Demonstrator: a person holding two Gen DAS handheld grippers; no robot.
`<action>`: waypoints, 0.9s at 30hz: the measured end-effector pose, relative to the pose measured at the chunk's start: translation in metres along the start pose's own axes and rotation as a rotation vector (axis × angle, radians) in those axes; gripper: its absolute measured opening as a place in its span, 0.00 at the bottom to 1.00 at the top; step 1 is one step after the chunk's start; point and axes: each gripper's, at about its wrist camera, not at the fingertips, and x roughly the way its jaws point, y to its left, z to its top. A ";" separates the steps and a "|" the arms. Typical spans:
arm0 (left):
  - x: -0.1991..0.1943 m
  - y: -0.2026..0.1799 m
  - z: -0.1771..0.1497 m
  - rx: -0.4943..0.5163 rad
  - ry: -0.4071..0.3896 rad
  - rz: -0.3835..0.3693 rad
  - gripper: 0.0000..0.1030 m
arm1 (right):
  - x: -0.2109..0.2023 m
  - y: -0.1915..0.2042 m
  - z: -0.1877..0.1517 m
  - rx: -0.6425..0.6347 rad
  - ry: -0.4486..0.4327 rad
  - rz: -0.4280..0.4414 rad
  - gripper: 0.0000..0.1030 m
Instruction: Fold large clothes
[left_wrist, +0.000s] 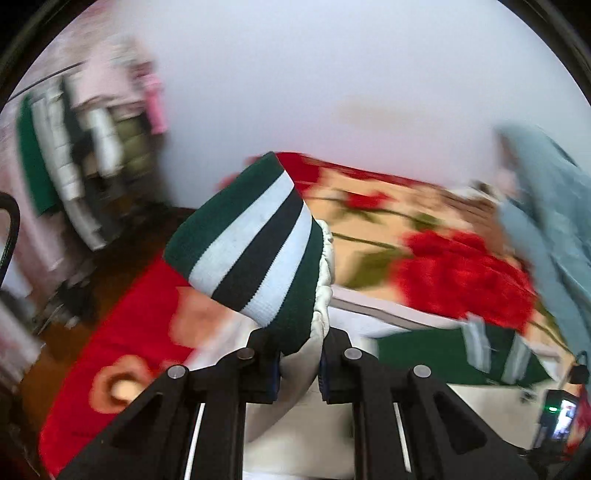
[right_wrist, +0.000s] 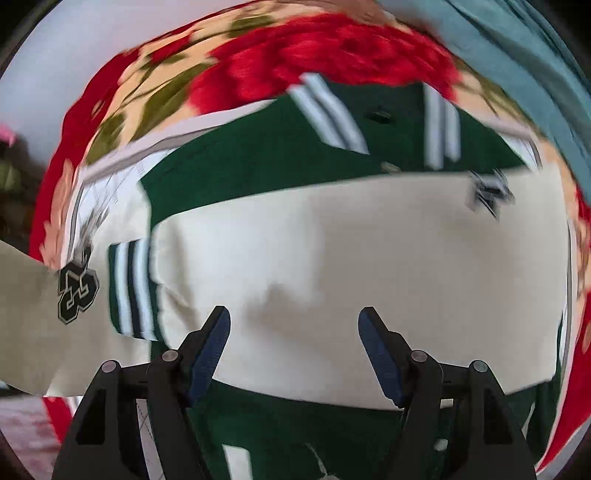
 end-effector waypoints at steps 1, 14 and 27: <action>-0.002 -0.027 -0.004 0.026 0.016 -0.041 0.11 | -0.005 -0.020 -0.002 0.029 -0.003 -0.009 0.71; -0.010 -0.341 -0.129 0.417 0.256 -0.336 0.12 | -0.039 -0.324 -0.052 0.418 0.012 -0.154 0.71; -0.027 -0.387 -0.169 0.562 0.332 -0.365 0.95 | -0.058 -0.406 -0.083 0.565 0.008 -0.022 0.71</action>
